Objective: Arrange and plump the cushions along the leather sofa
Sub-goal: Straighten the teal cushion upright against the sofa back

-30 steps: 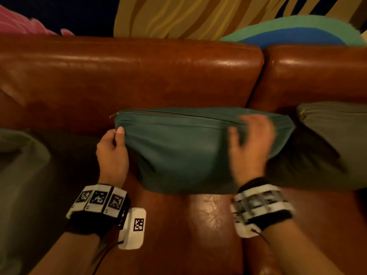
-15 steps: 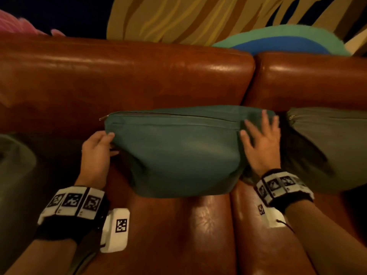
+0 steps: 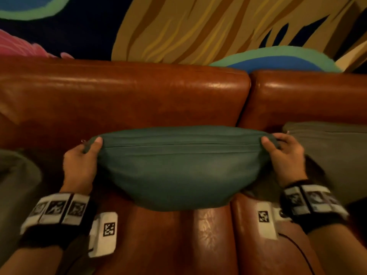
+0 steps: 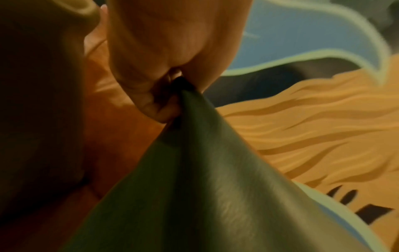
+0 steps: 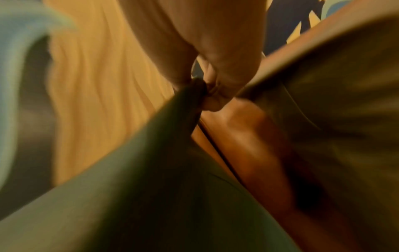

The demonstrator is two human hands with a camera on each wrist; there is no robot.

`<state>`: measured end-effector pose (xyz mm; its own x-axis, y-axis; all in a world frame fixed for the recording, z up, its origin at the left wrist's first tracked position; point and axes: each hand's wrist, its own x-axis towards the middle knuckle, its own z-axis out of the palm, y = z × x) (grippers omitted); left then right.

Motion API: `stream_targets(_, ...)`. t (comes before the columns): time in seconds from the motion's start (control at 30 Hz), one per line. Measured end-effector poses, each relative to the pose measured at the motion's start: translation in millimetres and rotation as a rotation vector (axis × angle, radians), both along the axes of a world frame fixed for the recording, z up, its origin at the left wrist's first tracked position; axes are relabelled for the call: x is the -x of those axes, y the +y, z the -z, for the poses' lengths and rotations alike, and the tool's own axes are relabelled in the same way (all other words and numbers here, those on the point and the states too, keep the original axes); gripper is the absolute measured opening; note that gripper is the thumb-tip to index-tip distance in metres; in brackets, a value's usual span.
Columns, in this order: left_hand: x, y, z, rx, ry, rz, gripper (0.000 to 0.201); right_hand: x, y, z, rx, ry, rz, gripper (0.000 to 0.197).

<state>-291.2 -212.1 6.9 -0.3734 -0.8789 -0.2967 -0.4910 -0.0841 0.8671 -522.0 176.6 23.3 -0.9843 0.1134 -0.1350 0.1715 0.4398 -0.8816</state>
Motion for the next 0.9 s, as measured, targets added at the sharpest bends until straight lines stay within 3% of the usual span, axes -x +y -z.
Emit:
stream_targets(0.07,6.4,12.2,-3.1,-0.033,-0.05,0.041,0.064,-1.8,-2.4,13.6,-0.069,-0.083,0.016,0.033)
stream_targets(0.13,17.8,19.6,-16.8,0.053,-0.091,0.071,0.052,1.7,-5.4,5.9,-0.037,-0.111,0.052,0.043)
stream_targets(0.2,18.8,24.2,-33.4,0.176,-0.079,0.083,0.039,8.4,1.1,-9.8,0.136,-0.088,0.061,0.029)
stream_targets(0.27,18.5,24.8,-42.2,0.225,-0.024,0.064,0.041,9.8,7.2,-22.6,0.246,-0.047,0.056,0.01)
stream_targets(0.3,18.4,21.1,-37.3,0.23,-0.026,0.051,0.045,8.6,5.8,-24.0,0.237,-0.047,0.05,0.011)
stream_targets(0.37,18.8,20.1,-24.9,0.149,-0.099,0.022,0.057,1.4,1.7,-13.9,0.202,-0.078,0.046,0.019)
stream_targets(0.47,21.9,31.1,-13.5,-0.104,0.027,-0.068,0.06,-10.3,-3.6,0.9,0.312,-0.199,0.093,0.042)
stream_targets(0.57,19.2,44.7,-18.9,-0.015,0.039,0.025,0.049,-20.2,1.0,-1.3,0.351,-0.237,0.13,0.016)
stream_targets(0.63,15.4,41.0,-23.8,0.141,0.058,-0.005,0.059,-19.3,4.8,-8.3,0.366,-0.16,0.135,0.012)
stream_targets(0.7,11.8,32.9,-26.6,0.14,0.123,-0.059,0.067,-17.9,5.5,-10.8,0.46,-0.142,0.117,0.012)
stream_targets(0.77,15.2,24.2,-15.6,0.073,0.108,-0.071,0.058,-14.5,-1.1,-1.5,0.441,-0.207,0.08,0.012)
stream_targets(0.9,27.9,36.2,-9.7,0.056,0.059,-0.168,0.052,-14.6,-18.1,9.9,0.409,-0.333,0.152,0.039)
